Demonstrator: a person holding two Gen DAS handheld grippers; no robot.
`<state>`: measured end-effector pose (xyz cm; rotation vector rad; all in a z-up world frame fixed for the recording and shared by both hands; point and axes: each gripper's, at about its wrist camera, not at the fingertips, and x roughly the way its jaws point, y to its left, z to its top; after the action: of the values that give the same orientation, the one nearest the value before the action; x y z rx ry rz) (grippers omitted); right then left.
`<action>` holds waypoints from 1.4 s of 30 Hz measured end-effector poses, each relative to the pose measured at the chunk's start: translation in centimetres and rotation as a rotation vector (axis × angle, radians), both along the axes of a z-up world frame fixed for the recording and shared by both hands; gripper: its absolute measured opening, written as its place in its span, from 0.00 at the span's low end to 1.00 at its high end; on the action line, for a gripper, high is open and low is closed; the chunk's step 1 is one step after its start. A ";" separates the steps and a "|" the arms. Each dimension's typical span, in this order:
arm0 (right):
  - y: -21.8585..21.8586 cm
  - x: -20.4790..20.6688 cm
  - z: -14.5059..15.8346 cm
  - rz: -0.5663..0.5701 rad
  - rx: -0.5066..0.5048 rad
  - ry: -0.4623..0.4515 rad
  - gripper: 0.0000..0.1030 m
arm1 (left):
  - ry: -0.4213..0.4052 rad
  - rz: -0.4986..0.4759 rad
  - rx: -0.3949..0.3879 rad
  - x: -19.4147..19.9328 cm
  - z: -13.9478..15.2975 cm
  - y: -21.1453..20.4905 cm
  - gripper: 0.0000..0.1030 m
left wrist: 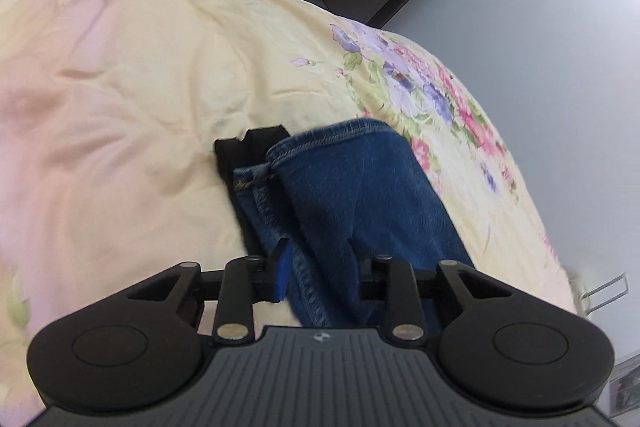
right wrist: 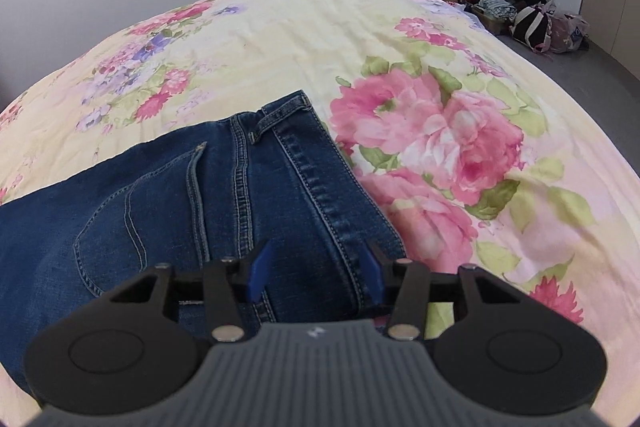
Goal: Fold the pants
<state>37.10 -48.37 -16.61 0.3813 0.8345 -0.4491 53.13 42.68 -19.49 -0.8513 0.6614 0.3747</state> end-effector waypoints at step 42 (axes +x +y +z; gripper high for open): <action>-6.4 -8.1 -5.3 -0.355 0.644 -0.237 0.64 | 0.065 0.040 -0.131 -2.5 -2.6 -0.5 0.44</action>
<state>28.98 -54.77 -21.91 1.1691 0.6637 -0.4432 50.62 42.22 -22.08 -0.9813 0.7357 0.3999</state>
